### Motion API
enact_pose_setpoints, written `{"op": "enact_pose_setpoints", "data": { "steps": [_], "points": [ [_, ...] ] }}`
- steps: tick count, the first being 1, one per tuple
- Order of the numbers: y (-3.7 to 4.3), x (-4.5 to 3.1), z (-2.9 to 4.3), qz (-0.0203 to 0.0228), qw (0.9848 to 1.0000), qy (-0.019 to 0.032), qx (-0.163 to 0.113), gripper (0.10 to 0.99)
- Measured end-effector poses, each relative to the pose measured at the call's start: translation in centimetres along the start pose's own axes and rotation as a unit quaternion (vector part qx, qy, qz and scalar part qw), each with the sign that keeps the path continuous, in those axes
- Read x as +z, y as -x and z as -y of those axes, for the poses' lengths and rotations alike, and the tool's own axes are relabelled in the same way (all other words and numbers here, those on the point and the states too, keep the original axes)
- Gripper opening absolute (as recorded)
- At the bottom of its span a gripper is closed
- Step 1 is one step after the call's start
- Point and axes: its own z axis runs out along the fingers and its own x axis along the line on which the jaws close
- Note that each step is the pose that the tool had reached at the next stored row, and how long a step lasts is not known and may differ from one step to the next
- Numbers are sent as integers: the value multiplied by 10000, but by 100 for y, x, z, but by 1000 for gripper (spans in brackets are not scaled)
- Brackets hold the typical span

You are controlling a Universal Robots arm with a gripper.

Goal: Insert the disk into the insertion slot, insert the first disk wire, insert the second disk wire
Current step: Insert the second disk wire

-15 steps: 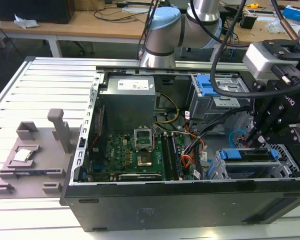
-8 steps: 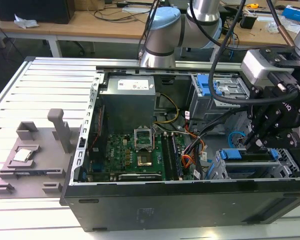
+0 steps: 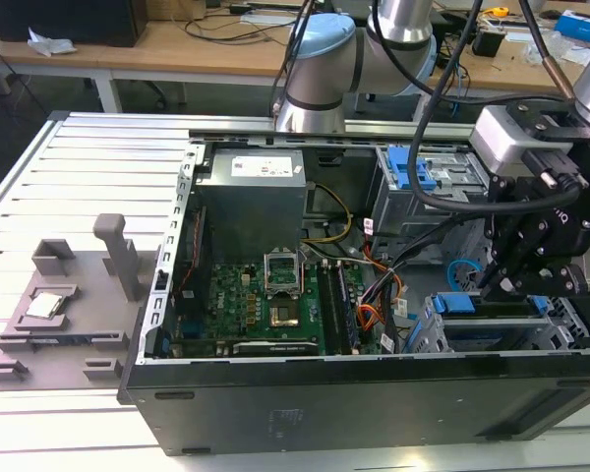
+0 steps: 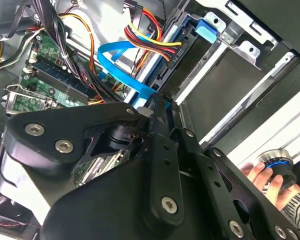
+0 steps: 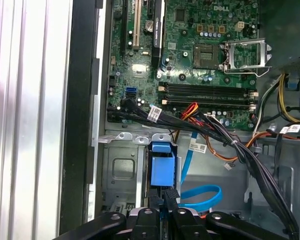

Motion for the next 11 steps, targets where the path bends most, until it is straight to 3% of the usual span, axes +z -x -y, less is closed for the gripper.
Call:
{"op": "enact_pose_setpoints", "data": {
  "steps": [7,11],
  "points": [
    [5,38,33,-1,10000,0,0,165],
    [49,65,60,0,10000,0,0,165]
  ]
}}
